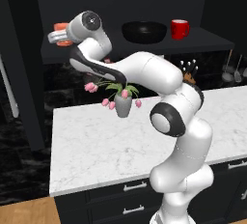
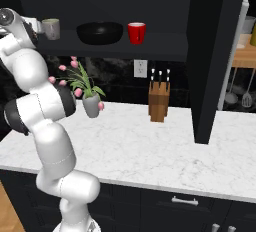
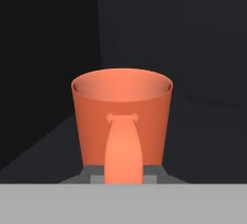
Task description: Gather all objects into one cabinet and sort the glasses and bowls to opposite sides.
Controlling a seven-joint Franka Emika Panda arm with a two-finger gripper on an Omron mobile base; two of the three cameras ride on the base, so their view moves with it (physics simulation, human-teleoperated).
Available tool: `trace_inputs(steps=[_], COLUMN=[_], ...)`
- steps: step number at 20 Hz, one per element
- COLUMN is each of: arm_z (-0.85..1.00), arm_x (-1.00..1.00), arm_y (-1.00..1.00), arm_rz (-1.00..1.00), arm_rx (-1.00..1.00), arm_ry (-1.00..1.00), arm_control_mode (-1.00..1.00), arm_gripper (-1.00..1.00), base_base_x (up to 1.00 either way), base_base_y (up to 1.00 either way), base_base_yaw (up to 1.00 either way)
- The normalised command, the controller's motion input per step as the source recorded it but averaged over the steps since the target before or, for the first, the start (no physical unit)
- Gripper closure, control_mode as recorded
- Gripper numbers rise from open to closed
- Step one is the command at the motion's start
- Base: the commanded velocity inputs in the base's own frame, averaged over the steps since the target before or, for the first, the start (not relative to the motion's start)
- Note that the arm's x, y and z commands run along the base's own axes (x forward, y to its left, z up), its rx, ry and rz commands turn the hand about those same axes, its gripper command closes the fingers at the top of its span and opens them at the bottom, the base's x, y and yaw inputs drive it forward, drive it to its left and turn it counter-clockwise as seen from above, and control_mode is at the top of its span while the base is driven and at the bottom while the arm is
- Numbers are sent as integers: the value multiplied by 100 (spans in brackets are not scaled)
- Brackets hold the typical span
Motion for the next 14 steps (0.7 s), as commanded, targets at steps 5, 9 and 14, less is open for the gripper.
trace_inputs(steps=[5, 9, 14], arm_z=[-5, 0, 0], arm_x=[7, 9, 0], arm_y=[17, 7, 0], arm_rz=[0, 0, 0], arm_rx=[-1, 0, 0], arm_ry=[0, 0, 0], arm_control_mode=[-100, -100, -100], arm_gripper=[-100, -100, -100], base_base_x=[0, 0, 0], base_base_y=[0, 0, 0], base_base_yaw=[0, 0, 0])
